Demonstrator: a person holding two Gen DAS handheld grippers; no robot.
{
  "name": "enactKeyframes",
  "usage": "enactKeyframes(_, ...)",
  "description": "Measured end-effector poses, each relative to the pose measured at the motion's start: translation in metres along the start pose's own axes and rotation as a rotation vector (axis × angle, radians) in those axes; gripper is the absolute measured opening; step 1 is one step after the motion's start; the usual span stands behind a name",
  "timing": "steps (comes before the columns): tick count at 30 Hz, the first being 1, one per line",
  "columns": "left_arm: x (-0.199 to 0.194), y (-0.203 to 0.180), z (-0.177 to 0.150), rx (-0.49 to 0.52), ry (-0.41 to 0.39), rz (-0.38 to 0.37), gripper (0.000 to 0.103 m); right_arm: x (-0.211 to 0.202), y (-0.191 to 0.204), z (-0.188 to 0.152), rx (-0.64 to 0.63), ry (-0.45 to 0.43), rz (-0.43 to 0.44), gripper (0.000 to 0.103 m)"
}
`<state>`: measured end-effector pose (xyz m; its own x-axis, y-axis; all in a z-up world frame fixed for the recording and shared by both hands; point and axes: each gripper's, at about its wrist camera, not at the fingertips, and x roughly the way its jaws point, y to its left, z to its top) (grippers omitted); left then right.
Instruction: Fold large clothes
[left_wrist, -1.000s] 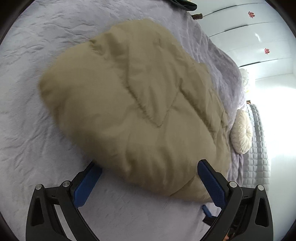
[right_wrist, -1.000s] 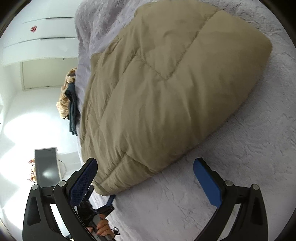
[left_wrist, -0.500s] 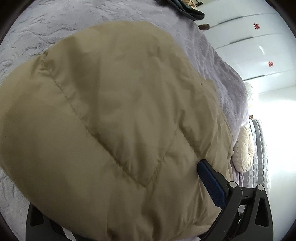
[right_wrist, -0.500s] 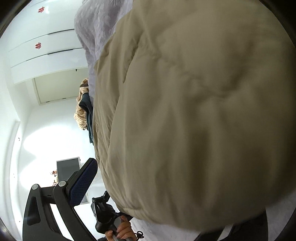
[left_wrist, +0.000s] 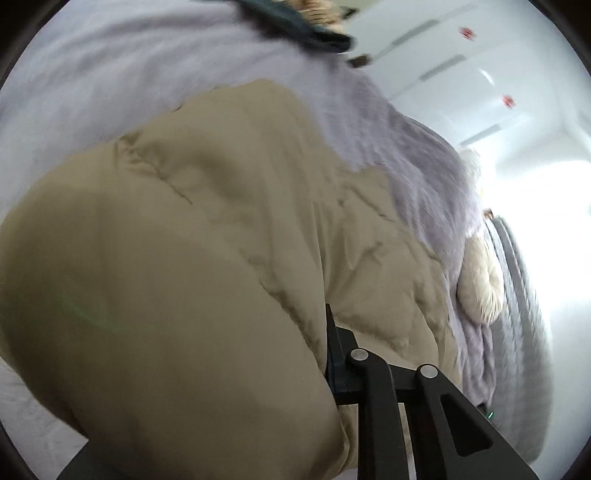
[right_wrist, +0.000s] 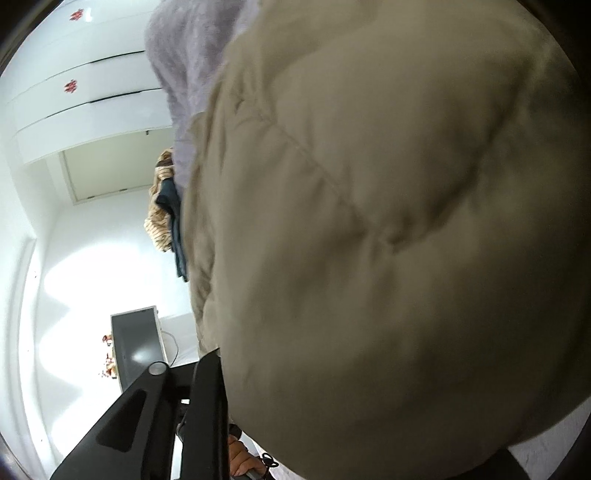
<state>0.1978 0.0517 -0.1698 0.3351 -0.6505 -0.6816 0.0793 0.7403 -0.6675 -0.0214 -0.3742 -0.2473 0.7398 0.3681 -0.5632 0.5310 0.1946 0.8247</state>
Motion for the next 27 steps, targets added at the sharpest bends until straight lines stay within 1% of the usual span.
enactKeyframes(5,-0.033,-0.011,-0.015,0.077,0.013,-0.035,0.023,-0.026,0.004,-0.018,-0.051,0.014,0.019,0.023)
enactKeyframes(9,-0.061,-0.004,-0.04,0.095,0.067,-0.061,0.023,-0.052,-0.005,-0.046,-0.062,0.04,0.015,0.023)
enactKeyframes(14,-0.102,0.024,-0.093,0.061,0.17,-0.059,0.023,-0.086,-0.033,-0.095,-0.026,0.063,-0.014,0.023)
enactKeyframes(19,-0.136,0.058,-0.144,-0.014,0.256,-0.037,0.023,-0.114,-0.069,-0.146,0.025,0.085,-0.034,0.023)
enactKeyframes(22,-0.14,0.078,-0.166,-0.037,0.302,-0.012,0.023,-0.119,-0.088,-0.158,0.065,0.084,-0.065,0.026)
enactKeyframes(24,-0.138,0.088,-0.173,-0.065,0.321,-0.005,0.024,-0.117,-0.096,-0.16,0.086,0.08,-0.071,0.029)
enactKeyframes(25,-0.137,0.092,-0.174,-0.075,0.327,0.0,0.027,-0.116,-0.098,-0.161,0.091,0.079,-0.085,0.034)
enactKeyframes(27,-0.134,0.095,-0.176,-0.081,0.33,0.066,0.05,-0.114,-0.097,-0.161,0.098,0.084,-0.121,0.038)
